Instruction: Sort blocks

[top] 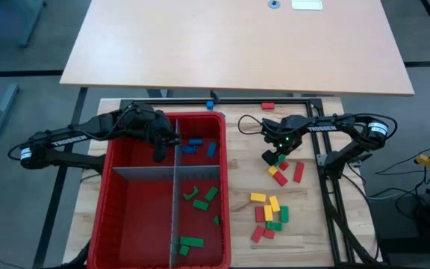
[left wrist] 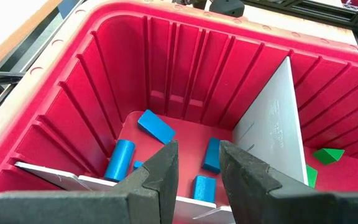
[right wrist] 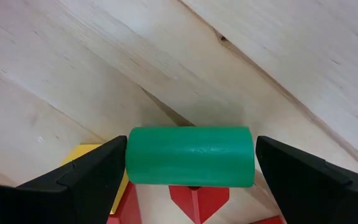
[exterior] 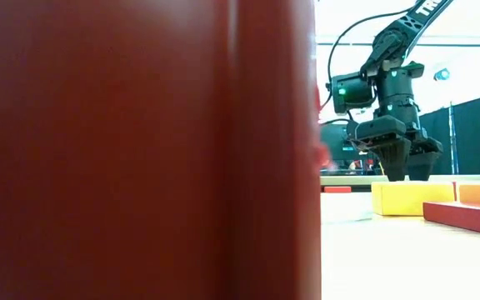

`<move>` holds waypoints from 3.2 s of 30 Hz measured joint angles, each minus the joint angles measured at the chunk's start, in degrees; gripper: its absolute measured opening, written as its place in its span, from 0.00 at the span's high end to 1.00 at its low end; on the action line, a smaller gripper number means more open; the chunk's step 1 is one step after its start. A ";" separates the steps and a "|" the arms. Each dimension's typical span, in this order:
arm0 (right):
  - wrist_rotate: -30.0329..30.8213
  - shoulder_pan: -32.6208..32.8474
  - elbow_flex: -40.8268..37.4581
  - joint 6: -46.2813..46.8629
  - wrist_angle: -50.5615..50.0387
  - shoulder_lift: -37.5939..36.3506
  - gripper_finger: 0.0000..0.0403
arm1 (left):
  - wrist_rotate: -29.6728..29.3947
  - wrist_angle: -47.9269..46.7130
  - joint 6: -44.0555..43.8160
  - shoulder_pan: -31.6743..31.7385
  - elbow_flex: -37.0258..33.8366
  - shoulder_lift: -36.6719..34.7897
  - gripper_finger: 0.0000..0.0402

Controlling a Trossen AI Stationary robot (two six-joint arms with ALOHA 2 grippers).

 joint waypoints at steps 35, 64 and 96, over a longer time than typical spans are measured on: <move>-1.94 0.02 0.79 -0.87 -2.67 -2.95 0.34 | 0.00 0.00 -1.16 0.00 0.00 0.00 0.74; -6.95 29.02 10.51 8.52 39.38 -19.73 0.34 | -0.13 0.46 -1.74 0.00 0.00 0.00 0.74; -8.56 32.22 30.29 -1.70 27.54 3.15 0.16 | -0.11 -0.30 -2.27 0.02 0.00 0.00 0.74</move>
